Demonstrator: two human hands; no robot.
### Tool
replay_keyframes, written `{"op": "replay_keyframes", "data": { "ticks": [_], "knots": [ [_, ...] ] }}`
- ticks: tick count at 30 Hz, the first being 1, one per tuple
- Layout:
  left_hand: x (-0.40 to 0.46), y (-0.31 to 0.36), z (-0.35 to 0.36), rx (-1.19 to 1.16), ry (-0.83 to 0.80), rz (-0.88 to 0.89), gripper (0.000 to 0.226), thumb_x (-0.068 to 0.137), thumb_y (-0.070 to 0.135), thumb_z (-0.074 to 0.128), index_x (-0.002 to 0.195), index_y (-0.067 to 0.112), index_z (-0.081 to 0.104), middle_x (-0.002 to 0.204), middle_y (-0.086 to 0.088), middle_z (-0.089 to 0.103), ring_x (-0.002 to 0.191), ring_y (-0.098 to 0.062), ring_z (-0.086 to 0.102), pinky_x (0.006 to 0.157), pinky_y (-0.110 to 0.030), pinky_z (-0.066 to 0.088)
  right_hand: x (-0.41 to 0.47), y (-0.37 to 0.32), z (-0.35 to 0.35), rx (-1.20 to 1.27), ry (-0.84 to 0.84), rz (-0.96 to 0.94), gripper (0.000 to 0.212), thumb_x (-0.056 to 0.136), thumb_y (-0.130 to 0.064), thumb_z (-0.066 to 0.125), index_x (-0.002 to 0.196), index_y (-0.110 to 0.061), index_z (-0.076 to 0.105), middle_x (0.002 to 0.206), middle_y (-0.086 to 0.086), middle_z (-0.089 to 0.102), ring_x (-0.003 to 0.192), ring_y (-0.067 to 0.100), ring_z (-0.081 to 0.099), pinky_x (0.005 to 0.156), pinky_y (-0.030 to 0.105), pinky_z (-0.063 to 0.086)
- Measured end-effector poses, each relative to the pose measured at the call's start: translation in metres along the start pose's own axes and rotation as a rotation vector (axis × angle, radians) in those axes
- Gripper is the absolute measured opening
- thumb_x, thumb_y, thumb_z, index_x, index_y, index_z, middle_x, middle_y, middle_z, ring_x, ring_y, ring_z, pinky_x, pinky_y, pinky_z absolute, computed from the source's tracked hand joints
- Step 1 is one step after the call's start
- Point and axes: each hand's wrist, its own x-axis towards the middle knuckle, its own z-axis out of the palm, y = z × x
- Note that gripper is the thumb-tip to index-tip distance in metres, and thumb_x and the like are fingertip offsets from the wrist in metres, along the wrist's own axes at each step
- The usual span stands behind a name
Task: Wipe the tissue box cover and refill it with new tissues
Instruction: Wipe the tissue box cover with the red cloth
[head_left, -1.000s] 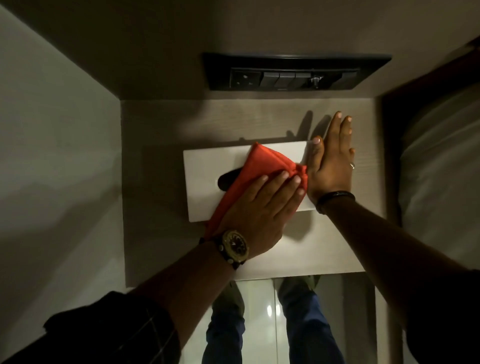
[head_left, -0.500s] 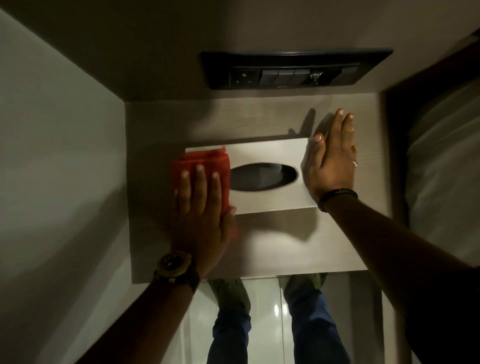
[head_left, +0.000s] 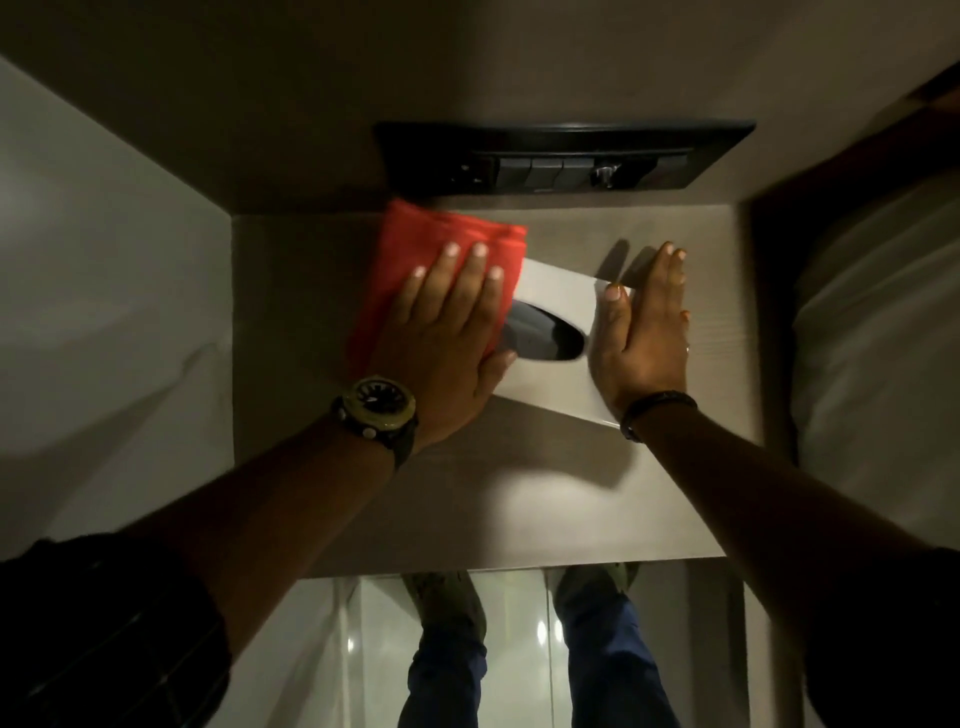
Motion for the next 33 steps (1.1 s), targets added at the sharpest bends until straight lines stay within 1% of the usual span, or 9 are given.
{"op": "replay_keyframes", "data": {
  "ticks": [3, 6, 12, 16, 18, 22, 26, 29, 33],
  "knots": [
    [0.007, 0.028, -0.001, -0.018, -0.026, 0.121, 0.068, 0.098, 0.051, 0.023, 0.151, 0.008, 0.022, 0.16, -0.015, 0.02, 0.148, -0.035, 0.013, 0.119, -0.051, 0.012, 0.002, 0.004, -0.001, 0.001, -0.034, -0.053, 0.07, 0.1, -0.048, 0.027, 0.154, -0.01, 0.005, 0.163, 0.011, 0.005, 0.151, 0.023, 0.004, 0.121, 0.051, 0.013],
    [0.001, 0.021, 0.0, 0.003, -0.03, 0.116, 0.067, 0.099, 0.053, 0.021, 0.152, 0.011, 0.022, 0.16, -0.013, 0.021, 0.148, -0.033, 0.015, 0.119, -0.049, 0.013, 0.006, 0.002, 0.0, -0.013, -0.088, -0.099, 0.073, 0.098, -0.051, 0.026, 0.154, -0.01, 0.006, 0.163, 0.012, 0.006, 0.15, 0.025, 0.005, 0.121, 0.05, 0.013],
    [-0.023, -0.017, 0.003, -0.09, -0.005, -0.244, 0.074, 0.096, 0.056, 0.021, 0.154, 0.011, 0.009, 0.162, -0.015, 0.008, 0.149, -0.031, 0.004, 0.12, -0.048, 0.004, 0.015, -0.002, -0.003, -0.055, -0.173, -0.164, 0.072, 0.097, -0.049, 0.025, 0.154, -0.011, 0.006, 0.163, 0.009, 0.005, 0.15, 0.026, 0.004, 0.122, 0.046, 0.008],
    [-0.021, 0.001, 0.006, -0.073, 0.029, -0.412, 0.073, 0.098, 0.054, 0.021, 0.153, 0.007, 0.013, 0.16, -0.018, 0.014, 0.148, -0.035, 0.01, 0.118, -0.051, 0.006, 0.017, -0.002, -0.002, -0.059, -0.158, -0.164, 0.07, 0.096, -0.048, 0.024, 0.155, -0.012, 0.009, 0.163, 0.008, 0.009, 0.15, 0.025, 0.006, 0.122, 0.047, 0.009],
    [-0.014, 0.022, 0.007, -0.1, 0.049, -0.398, 0.071, 0.098, 0.052, 0.024, 0.152, 0.006, 0.015, 0.16, -0.018, 0.015, 0.148, -0.036, 0.012, 0.119, -0.052, 0.008, 0.016, -0.003, 0.0, -0.031, -0.133, -0.141, 0.068, 0.097, -0.048, 0.023, 0.154, -0.014, 0.01, 0.163, 0.008, 0.011, 0.15, 0.026, 0.007, 0.121, 0.049, 0.011],
    [0.001, 0.07, 0.009, -0.139, 0.073, -0.224, 0.069, 0.098, 0.047, 0.031, 0.151, 0.005, 0.02, 0.159, -0.016, 0.019, 0.148, -0.035, 0.014, 0.118, -0.056, 0.015, 0.014, -0.002, 0.0, -0.029, -0.121, -0.125, 0.065, 0.098, -0.045, 0.024, 0.154, -0.016, 0.01, 0.163, 0.007, 0.013, 0.15, 0.025, 0.007, 0.121, 0.049, 0.014],
    [-0.014, 0.028, 0.011, -0.091, 0.066, -0.102, 0.067, 0.098, 0.049, 0.03, 0.151, 0.009, 0.024, 0.159, -0.014, 0.021, 0.148, -0.033, 0.015, 0.118, -0.054, 0.018, 0.016, -0.002, 0.0, -0.011, -0.145, -0.115, 0.065, 0.097, -0.043, 0.024, 0.155, -0.016, 0.01, 0.163, 0.006, 0.013, 0.15, 0.023, 0.007, 0.122, 0.047, 0.012],
    [-0.035, -0.017, 0.01, -0.055, 0.059, -0.182, 0.069, 0.097, 0.051, 0.027, 0.152, 0.01, 0.017, 0.159, -0.017, 0.018, 0.148, -0.035, 0.014, 0.119, -0.052, 0.012, 0.016, -0.003, -0.001, 0.014, -0.156, -0.109, 0.065, 0.097, -0.041, 0.024, 0.155, -0.015, 0.01, 0.163, 0.006, 0.014, 0.15, 0.023, 0.008, 0.122, 0.048, 0.012],
    [-0.032, -0.003, 0.008, -0.06, 0.054, -0.299, 0.07, 0.097, 0.05, 0.025, 0.152, 0.007, 0.018, 0.159, -0.019, 0.018, 0.147, -0.037, 0.015, 0.119, -0.054, 0.013, 0.014, -0.006, -0.003, 0.019, -0.156, -0.113, 0.065, 0.097, -0.04, 0.025, 0.154, -0.013, 0.012, 0.162, 0.007, 0.015, 0.15, 0.024, 0.009, 0.122, 0.048, 0.013]
  ]
}}
